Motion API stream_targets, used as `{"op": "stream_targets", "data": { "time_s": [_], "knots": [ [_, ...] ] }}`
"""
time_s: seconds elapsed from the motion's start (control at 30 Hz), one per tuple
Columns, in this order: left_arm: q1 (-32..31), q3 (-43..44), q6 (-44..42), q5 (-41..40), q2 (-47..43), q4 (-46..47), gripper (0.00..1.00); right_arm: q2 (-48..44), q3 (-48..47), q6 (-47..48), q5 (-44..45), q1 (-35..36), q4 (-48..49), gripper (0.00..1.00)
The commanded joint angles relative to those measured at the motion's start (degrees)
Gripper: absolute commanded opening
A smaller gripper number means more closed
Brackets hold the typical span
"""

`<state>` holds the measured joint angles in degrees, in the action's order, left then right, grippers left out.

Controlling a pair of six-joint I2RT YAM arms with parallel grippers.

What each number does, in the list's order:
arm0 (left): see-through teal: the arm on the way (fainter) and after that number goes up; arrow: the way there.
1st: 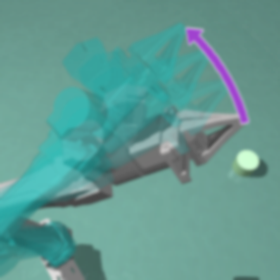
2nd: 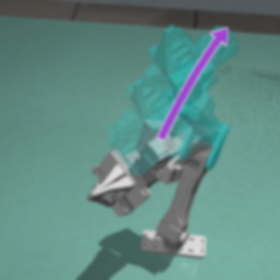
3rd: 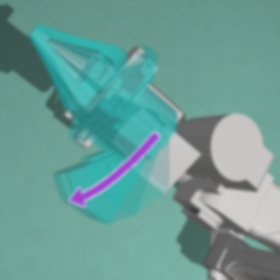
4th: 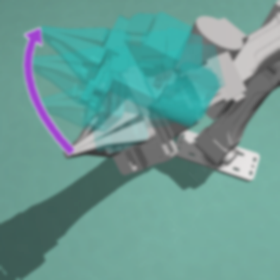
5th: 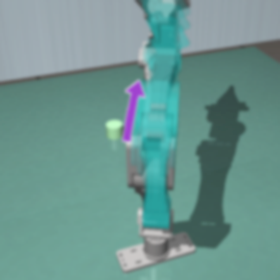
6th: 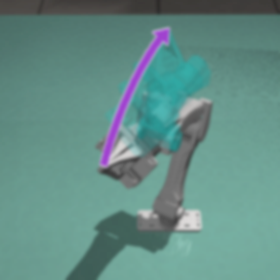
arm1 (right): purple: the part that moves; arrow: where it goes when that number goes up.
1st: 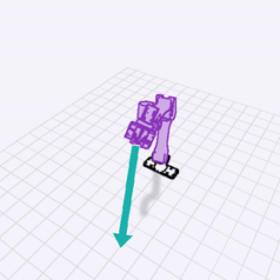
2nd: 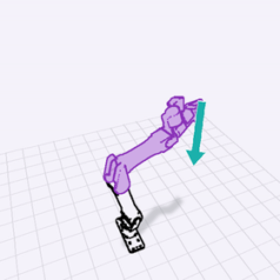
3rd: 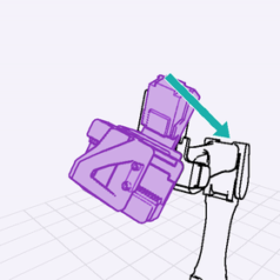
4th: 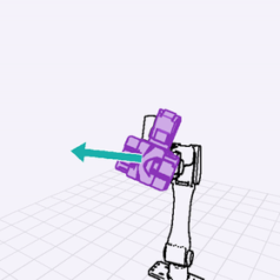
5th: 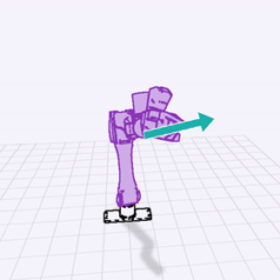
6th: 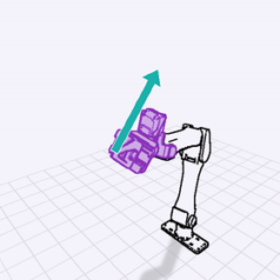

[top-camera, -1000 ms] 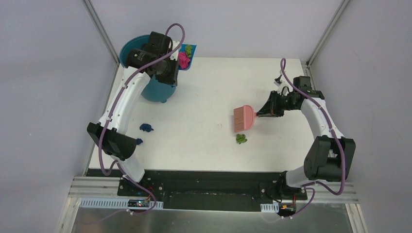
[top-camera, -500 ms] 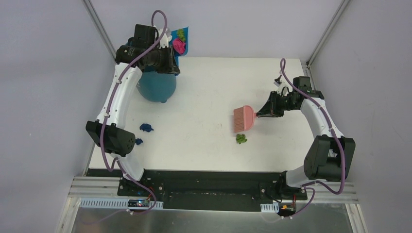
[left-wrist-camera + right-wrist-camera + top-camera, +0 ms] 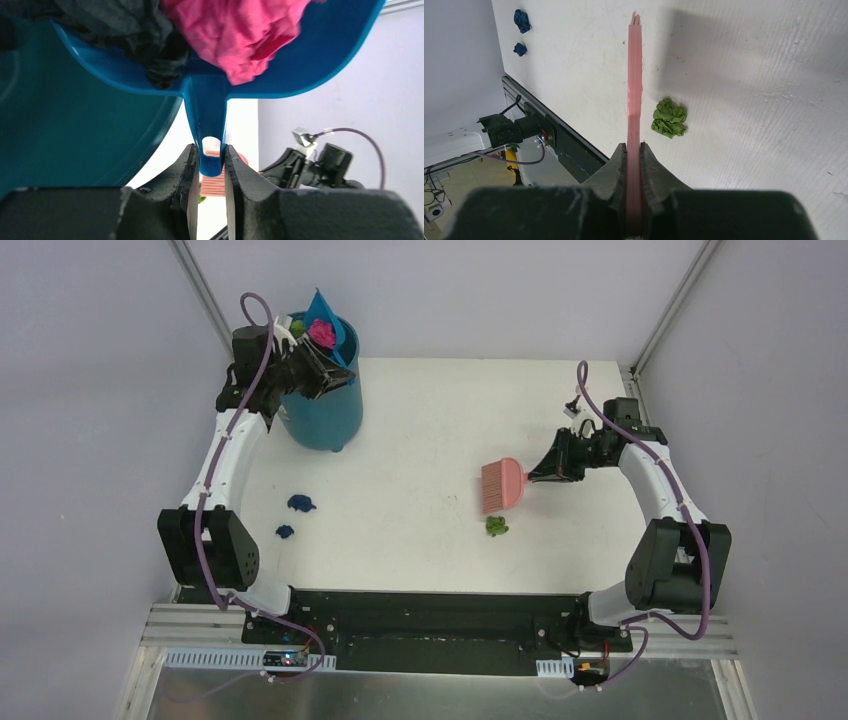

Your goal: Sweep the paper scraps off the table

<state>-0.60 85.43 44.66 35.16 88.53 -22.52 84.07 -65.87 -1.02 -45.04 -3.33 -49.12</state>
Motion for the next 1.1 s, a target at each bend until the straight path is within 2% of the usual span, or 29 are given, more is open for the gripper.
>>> {"op": "stream_targets", "data": {
  "time_s": [0.0, 0.17, 0.23, 0.33, 0.43, 0.53, 0.63, 0.8, 0.87, 0.93, 1.07],
  "knots": [
    [1.47, -4.81, 11.96, 4.21, -5.54, 20.01, 0.00, -0.14, -0.32, 2.03, -0.95, -0.53, 1.22, 0.00],
    [2.80, -9.51, 18.28, 5.24, -6.44, 28.77, 0.00, -0.20, -0.32, 2.16, -1.02, -0.53, 1.15, 0.00],
    [3.40, -12.00, 22.47, 5.97, -6.44, 34.91, 0.00, -0.21, -0.32, 2.16, -1.02, -0.53, 1.14, 0.00],
    [4.31, -18.73, 34.20, 6.21, -5.44, 49.53, 0.00, -0.25, -0.31, 2.25, -1.02, -0.62, 1.05, 0.00],
    [4.42, -23.44, 51.85, 5.09, -1.16, 70.47, 0.00, -0.15, -0.32, 2.25, -1.03, -0.62, 1.00, 0.00],
    [4.30, -25.11, 67.01, 0.67, 5.34, 92.33, 0.00, -0.14, -0.21, 2.35, -1.02, -0.70, 1.04, 0.00],
    [4.29, -25.43, 72.59, -2.25, 8.32, 100.57, 0.00, 0.12, -0.30, 2.31, -1.02, -0.69, 1.04, 0.00],
    [4.30, -24.45, 70.19, -0.19, 6.80, 98.79, 0.00, 0.40, -0.32, 2.34, -0.87, -0.70, 0.94, 0.00],
    [4.34, -22.57, 66.83, 3.90, 5.66, 94.24, 0.00, 0.39, -0.32, 2.34, -0.71, -0.71, 0.96, 0.00],
    [4.29, -20.30, 59.50, 8.49, 2.95, 85.39, 0.00, 0.45, -0.22, 2.34, -0.67, -0.67, 0.99, 0.00],
    [4.21, -16.53, 38.64, 13.63, -4.50, 57.31, 0.00, 0.62, -0.32, 2.37, -0.73, -0.71, 1.00, 0.00]
  ]
}}
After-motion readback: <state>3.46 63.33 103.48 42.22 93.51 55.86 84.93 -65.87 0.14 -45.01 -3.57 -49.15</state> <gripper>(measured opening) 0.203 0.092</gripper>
